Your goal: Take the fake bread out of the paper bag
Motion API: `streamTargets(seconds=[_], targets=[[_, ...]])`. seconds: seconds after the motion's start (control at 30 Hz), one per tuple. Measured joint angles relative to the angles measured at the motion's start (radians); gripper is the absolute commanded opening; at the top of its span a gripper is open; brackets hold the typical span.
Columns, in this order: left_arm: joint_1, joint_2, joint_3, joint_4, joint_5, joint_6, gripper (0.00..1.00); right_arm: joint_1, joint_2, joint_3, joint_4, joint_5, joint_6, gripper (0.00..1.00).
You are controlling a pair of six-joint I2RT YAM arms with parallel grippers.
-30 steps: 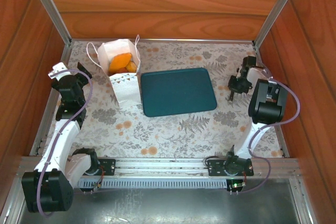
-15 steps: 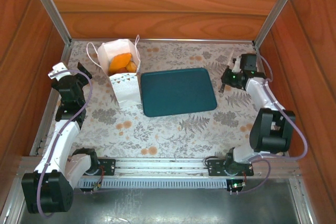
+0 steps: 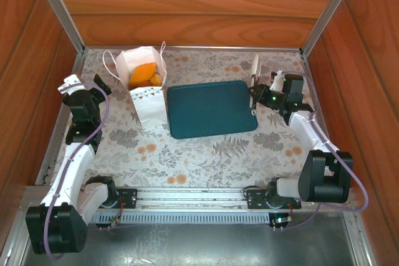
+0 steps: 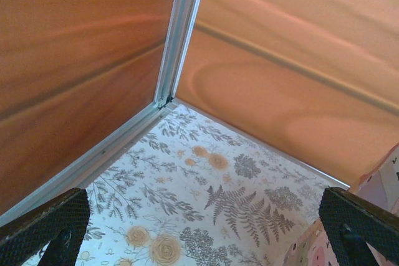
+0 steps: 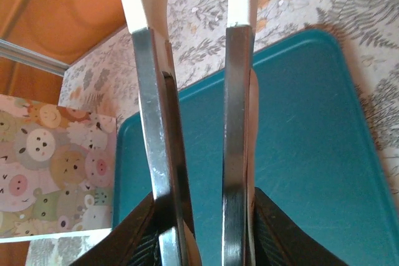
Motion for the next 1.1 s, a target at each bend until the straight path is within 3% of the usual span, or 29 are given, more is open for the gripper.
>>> streamTargets(seconds=[0.2, 0.43, 0.67, 1.0, 1.1], targets=[[0.0, -0.01, 0.0, -0.002, 0.002, -0.008, 1.0, 0.021, 0.0, -0.015, 0.039, -0.029, 0.05, 0.38], [0.0, -0.011, 0.0, -0.003, 0.009, -0.012, 1.0, 0.037, 0.009, -0.015, 0.054, -0.041, 0.079, 0.29], [0.0, -0.024, 0.0, -0.031, 0.044, -0.014, 1.0, 0.056, 0.012, 0.003, 0.016, -0.037, 0.078, 0.28], [0.0, -0.134, 0.265, -0.406, 0.067, -0.095, 1.0, 0.082, 0.012, 0.05, -0.067, -0.01, 0.068, 0.27], [0.0, -0.158, 0.34, -0.507, 0.12, -0.131, 1.0, 0.094, 0.012, 0.058, -0.093, 0.0, 0.065, 0.27]])
